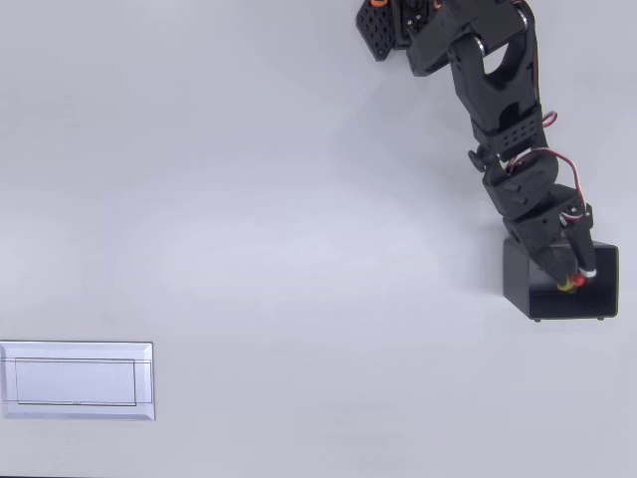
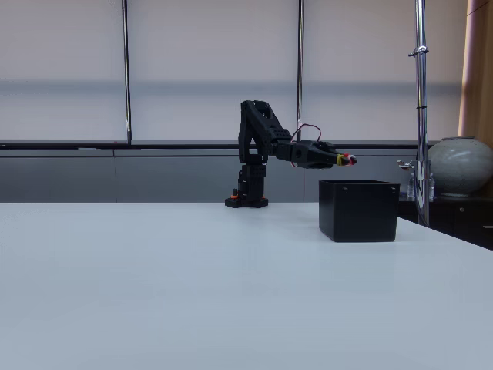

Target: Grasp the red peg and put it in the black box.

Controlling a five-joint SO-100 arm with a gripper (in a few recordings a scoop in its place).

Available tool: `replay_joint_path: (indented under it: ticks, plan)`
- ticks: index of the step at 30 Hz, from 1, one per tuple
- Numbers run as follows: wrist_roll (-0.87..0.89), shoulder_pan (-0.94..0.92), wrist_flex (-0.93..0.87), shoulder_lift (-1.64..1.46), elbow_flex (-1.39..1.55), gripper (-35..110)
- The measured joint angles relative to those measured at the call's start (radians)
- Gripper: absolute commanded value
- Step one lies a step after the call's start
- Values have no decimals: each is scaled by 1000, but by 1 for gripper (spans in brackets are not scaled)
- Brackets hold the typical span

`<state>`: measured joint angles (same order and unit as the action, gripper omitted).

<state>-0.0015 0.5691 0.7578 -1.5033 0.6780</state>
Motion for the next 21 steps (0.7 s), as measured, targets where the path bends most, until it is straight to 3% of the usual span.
replay_joint_path:
  ticks: [10,21]
  plan:
    - [26,0,72,-20,31,16]
    - [23,-9,84,-20,21,18]
